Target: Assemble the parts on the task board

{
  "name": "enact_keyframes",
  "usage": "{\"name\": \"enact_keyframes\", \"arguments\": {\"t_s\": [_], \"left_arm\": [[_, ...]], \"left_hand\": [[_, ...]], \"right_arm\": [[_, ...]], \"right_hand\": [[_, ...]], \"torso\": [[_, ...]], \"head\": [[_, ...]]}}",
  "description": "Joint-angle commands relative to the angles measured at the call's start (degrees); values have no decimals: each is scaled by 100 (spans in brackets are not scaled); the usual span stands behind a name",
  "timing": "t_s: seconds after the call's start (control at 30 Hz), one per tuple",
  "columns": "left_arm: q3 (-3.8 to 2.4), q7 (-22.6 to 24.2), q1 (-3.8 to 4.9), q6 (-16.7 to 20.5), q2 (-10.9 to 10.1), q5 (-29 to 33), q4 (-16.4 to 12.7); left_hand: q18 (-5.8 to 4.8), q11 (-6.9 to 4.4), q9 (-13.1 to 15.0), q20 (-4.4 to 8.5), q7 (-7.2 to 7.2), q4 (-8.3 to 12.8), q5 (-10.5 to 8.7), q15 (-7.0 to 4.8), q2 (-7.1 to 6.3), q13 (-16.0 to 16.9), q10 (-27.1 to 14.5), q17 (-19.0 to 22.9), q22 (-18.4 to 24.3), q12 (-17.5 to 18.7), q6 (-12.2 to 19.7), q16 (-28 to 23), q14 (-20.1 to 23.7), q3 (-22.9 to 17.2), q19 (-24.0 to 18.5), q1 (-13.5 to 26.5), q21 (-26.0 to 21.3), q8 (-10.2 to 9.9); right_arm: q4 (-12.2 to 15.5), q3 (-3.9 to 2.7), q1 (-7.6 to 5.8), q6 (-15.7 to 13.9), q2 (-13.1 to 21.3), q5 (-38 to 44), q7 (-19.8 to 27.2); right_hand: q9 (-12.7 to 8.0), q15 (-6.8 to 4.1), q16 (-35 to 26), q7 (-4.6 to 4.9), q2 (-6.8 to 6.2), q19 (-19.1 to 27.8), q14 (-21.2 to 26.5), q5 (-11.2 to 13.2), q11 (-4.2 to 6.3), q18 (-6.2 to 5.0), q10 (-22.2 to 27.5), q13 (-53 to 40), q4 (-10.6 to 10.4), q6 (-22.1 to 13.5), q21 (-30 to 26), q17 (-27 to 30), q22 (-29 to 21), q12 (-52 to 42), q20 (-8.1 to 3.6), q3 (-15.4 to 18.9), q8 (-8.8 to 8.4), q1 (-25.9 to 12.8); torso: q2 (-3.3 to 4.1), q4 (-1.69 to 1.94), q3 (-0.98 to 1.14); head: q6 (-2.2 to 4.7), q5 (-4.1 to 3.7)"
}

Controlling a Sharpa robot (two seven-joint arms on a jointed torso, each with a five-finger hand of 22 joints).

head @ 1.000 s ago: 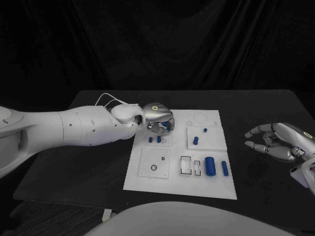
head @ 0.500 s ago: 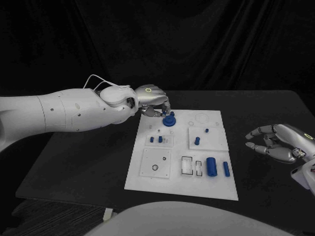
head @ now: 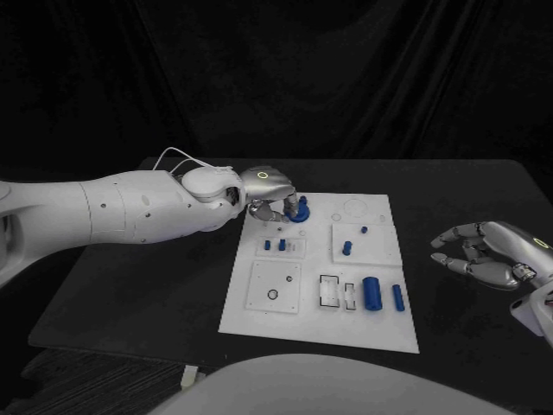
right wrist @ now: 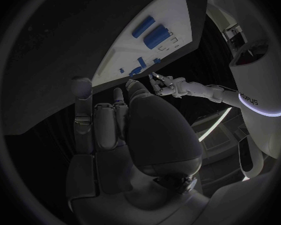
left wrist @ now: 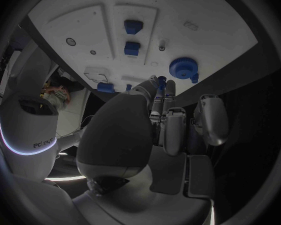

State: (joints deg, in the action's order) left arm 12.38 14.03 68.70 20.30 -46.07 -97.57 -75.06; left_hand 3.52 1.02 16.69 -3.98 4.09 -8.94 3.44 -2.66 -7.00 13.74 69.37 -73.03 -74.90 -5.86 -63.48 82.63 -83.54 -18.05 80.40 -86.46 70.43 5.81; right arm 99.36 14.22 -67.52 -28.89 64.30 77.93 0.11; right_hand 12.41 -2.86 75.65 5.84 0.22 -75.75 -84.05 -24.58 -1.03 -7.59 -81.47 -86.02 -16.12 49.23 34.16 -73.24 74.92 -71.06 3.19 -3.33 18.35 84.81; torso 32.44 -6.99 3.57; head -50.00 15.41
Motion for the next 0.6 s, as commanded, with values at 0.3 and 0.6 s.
{"name": "enact_keyframes", "arguments": {"t_s": [0.3,0.6], "left_arm": [[-4,-43,-207,38,81,-9,125],[-4,-263,-241,36,76,-9,114]], "left_hand": [[63,5,-8,28,-2,10,59,-8,-13,-20,36,6,-958,44,-21,-29,35,-55,-17,-54,-26,-40],[87,39,-13,17,33,17,83,15,-49,-38,58,65,-921,71,-23,-56,61,-55,-92,-51,-167,-53]], "right_arm": [[20,-3,18,15,12,-7,-21],[26,-3,19,19,14,-7,-21]], "right_hand": [[-9,-25,-30,-11,29,15,-132,-3,49,-80,8,1167,-9,27,-59,15,354,32,9,-39,24,20],[-10,-24,-34,-10,30,12,-131,-2,49,-79,9,1168,-11,26,-50,19,357,33,9,-39,24,18]], "torso": [[2,4,6],[-4,-10,5]], "head": [[0,13],[0,2]]}}
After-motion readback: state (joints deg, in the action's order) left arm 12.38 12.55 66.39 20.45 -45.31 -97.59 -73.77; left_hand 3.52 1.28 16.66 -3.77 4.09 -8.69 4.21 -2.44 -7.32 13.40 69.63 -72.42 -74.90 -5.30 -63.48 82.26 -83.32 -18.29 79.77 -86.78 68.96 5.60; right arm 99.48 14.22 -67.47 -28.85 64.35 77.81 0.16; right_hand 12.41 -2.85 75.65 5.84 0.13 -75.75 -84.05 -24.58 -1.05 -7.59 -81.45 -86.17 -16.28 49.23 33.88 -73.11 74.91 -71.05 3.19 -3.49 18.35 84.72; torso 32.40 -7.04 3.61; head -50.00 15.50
